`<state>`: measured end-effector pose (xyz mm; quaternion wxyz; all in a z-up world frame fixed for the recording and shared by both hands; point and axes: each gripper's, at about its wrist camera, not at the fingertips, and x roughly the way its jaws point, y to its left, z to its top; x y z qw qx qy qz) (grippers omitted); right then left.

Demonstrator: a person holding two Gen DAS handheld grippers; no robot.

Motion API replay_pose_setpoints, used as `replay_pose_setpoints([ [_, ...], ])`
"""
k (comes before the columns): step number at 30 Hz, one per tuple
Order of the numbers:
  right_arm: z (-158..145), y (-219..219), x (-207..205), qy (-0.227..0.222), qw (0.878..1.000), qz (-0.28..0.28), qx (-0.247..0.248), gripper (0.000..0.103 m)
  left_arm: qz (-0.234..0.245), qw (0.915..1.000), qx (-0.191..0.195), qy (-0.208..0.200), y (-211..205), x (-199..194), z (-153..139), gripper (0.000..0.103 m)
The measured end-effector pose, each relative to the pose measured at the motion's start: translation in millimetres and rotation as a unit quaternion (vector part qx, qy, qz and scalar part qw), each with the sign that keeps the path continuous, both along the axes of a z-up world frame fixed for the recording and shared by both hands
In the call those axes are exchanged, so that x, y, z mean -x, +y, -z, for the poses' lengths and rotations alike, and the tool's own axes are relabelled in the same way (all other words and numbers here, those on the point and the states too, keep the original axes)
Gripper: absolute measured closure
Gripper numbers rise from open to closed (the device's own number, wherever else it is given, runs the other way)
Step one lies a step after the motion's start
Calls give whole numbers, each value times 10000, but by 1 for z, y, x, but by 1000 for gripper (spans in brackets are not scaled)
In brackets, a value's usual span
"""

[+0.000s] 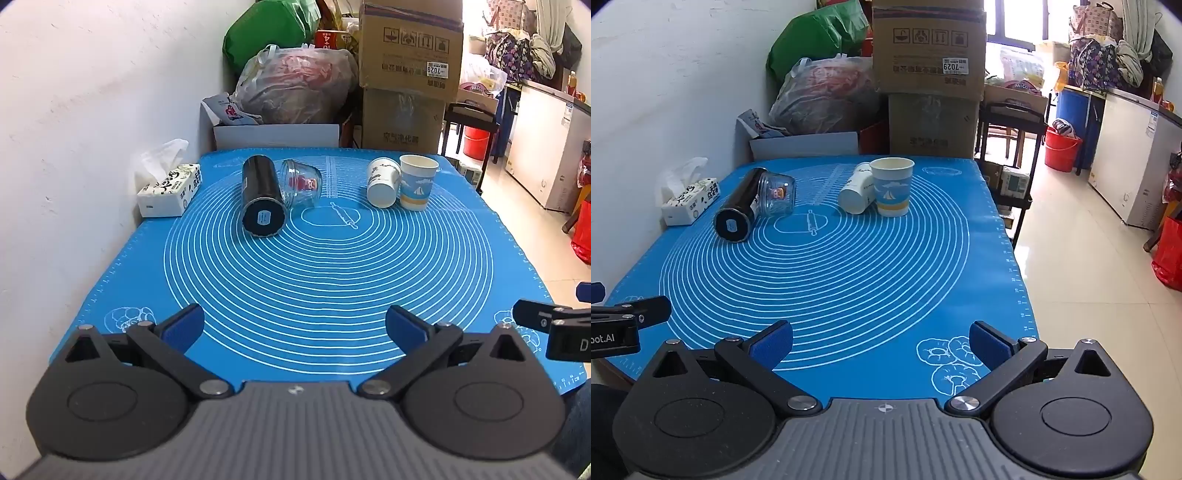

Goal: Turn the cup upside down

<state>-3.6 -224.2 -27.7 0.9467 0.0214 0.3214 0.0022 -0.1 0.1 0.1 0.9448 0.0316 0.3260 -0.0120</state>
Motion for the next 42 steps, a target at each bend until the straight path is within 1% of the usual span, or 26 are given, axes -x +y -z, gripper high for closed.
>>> replay_pose_setpoints([
  [3,-1,0,0,-10,10000,12,53,0,-6,10000,-7,1,0,1,-1,0],
  [7,2,-3,2,-10,10000,11,-3,0,2,10000,-7,23,0,2,-2,0],
  [10,4,0,1,-9,10000,43,19,0,7,10000,-5,29,-2,-2,3,0],
  [19,3,-3,-1,5,10000,71,18,0,17,10000,-59,39,-4,-3,4,0],
  [42,2,-3,-3,16,10000,81,48,0,27,9999,-58,120,-4,-7,8,0],
])
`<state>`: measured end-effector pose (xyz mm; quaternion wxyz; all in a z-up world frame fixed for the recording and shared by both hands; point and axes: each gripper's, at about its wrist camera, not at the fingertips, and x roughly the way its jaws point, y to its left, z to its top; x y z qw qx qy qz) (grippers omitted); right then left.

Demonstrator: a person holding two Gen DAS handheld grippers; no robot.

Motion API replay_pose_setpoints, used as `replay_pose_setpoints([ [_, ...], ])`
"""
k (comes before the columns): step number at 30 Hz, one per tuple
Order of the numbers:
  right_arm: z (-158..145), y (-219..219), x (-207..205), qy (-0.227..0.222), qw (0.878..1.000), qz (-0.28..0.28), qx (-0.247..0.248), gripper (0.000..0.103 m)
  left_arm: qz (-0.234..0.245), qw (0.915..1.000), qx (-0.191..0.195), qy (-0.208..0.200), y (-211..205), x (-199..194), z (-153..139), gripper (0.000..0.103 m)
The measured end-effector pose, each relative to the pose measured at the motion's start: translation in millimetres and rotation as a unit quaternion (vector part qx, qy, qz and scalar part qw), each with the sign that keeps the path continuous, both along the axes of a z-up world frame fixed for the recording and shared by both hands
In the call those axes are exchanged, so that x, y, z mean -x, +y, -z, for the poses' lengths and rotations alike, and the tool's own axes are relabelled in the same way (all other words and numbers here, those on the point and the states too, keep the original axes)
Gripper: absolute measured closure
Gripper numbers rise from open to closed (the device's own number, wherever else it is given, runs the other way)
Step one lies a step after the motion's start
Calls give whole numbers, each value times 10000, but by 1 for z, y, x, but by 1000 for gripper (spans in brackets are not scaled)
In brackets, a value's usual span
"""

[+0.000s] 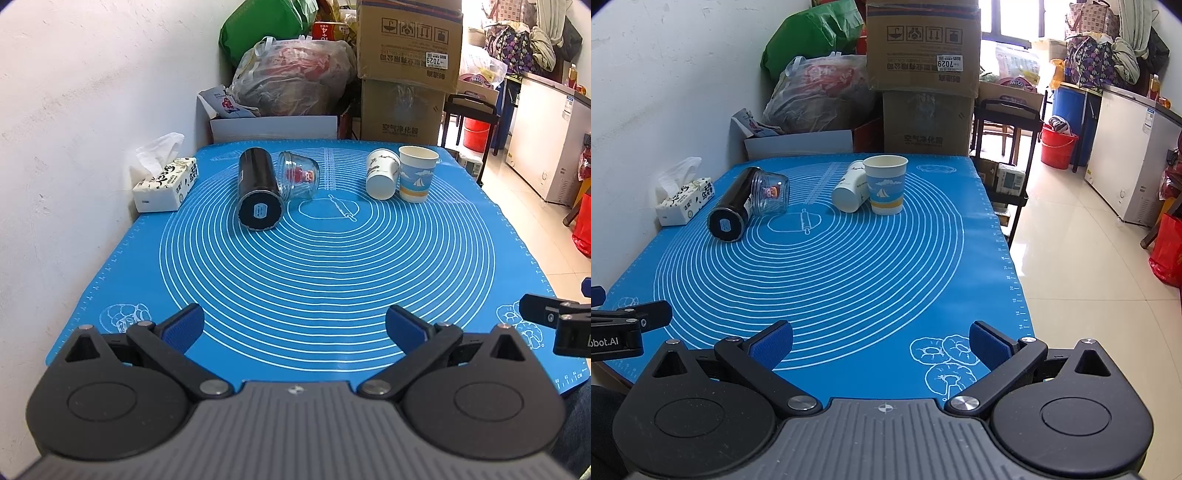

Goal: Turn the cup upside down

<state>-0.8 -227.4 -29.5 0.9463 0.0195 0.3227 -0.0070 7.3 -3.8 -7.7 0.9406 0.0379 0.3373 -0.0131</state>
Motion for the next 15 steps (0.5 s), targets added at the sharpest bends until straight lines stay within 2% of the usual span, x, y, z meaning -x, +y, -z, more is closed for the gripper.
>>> replay_pose_setpoints([
  [15,1,0,-1,9,10000,0,4,0,9,10000,-15,-7,-1,-1,0,0],
])
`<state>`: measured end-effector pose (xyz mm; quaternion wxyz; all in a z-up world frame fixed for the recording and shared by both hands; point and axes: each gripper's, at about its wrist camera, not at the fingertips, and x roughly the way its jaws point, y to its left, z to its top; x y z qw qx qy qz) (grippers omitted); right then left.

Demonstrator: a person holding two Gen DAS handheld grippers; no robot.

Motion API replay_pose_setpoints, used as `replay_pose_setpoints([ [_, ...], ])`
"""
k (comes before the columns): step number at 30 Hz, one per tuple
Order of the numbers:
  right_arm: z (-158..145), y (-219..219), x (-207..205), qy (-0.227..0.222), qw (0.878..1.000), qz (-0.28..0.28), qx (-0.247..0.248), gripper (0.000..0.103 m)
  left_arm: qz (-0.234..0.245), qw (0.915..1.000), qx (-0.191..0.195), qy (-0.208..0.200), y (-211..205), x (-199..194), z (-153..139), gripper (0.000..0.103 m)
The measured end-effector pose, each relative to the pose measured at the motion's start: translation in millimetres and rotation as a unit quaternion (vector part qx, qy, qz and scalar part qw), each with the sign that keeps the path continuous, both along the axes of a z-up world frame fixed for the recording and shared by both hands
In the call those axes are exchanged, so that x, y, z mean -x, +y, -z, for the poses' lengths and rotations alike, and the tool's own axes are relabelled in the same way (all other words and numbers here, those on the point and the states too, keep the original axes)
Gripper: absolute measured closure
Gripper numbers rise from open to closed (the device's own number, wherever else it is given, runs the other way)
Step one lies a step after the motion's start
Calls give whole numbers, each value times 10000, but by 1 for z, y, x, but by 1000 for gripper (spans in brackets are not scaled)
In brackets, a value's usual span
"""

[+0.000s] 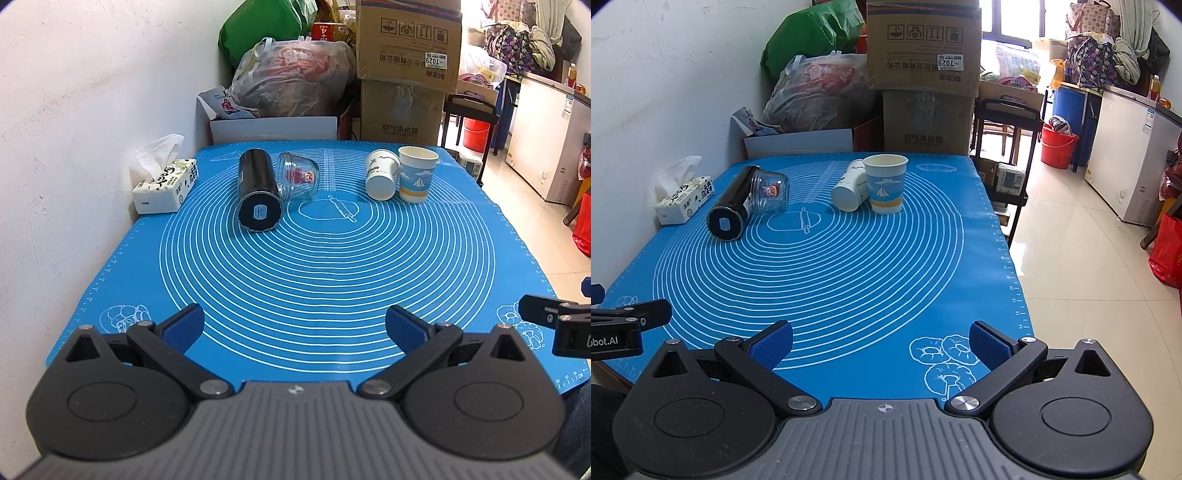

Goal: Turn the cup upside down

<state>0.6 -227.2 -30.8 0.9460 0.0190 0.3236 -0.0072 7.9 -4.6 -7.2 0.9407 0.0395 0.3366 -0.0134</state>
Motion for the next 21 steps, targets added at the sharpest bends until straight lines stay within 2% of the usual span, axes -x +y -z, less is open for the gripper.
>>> replay_pose_setpoints([
  [21,0,0,-1,-1,10000,17,-10,0,10,10000,-23,25,-3,0,1,0],
])
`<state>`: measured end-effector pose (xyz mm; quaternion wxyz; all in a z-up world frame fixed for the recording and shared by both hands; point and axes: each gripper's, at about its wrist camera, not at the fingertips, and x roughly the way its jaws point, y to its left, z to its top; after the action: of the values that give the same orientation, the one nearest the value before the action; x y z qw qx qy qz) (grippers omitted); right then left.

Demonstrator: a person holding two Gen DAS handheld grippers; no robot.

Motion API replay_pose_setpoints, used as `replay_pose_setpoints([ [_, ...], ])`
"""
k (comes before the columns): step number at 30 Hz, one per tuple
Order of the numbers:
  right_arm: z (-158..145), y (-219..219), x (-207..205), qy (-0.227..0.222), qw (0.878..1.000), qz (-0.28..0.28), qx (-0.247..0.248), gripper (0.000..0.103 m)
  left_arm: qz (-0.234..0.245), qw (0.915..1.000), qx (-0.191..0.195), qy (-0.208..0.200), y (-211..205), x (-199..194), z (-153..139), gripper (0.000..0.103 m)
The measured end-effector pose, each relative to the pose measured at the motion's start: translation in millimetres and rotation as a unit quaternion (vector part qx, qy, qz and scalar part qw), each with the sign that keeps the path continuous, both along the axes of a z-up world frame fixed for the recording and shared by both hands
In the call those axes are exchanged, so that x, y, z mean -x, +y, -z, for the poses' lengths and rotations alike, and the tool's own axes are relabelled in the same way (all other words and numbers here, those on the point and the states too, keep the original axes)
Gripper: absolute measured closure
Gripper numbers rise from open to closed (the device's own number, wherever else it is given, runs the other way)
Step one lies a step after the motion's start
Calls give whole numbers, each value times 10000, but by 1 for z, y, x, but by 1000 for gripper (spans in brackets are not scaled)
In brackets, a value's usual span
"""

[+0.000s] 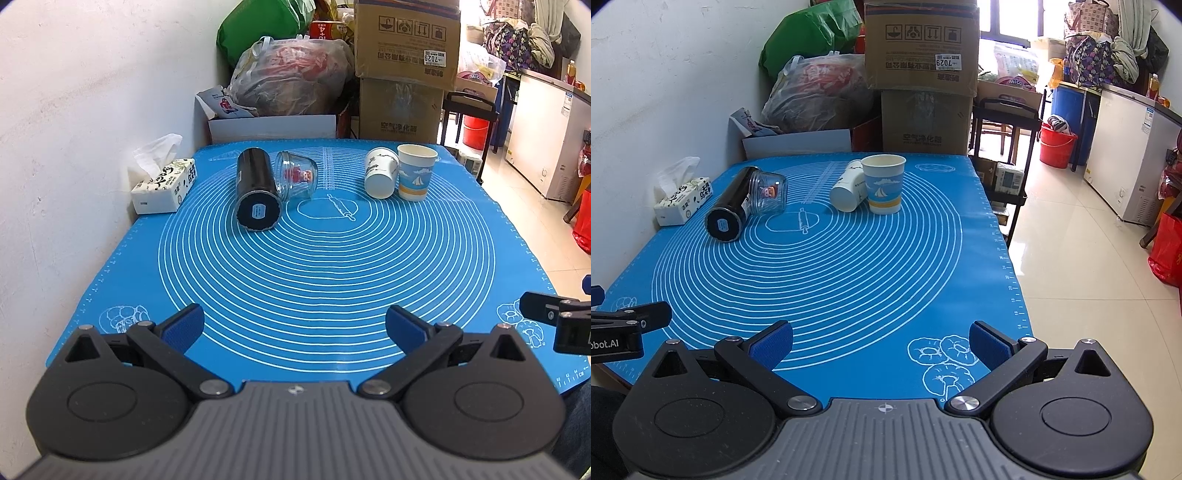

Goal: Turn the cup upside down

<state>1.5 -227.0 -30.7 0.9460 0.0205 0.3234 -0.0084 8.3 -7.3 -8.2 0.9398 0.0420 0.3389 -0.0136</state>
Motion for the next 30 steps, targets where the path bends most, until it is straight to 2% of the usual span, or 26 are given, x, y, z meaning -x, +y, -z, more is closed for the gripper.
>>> replay_pose_setpoints([
  [19,1,-7,-4,-12,10000,31,-78,0,2,10000,-79,-42,0,-7,-2,0],
  [22,3,-10,-7,5,9999,65,-107,0,11,9993,-308,-204,-2,-13,-1,0],
  [26,8,-17,-13,53,9998,126,-141,0,166,9956,-832,-399,-6,-28,3,0],
  [30,14,-25,-22,100,9996,211,-179,0,477,9872,-1402,-588,-11,-54,4,0],
])
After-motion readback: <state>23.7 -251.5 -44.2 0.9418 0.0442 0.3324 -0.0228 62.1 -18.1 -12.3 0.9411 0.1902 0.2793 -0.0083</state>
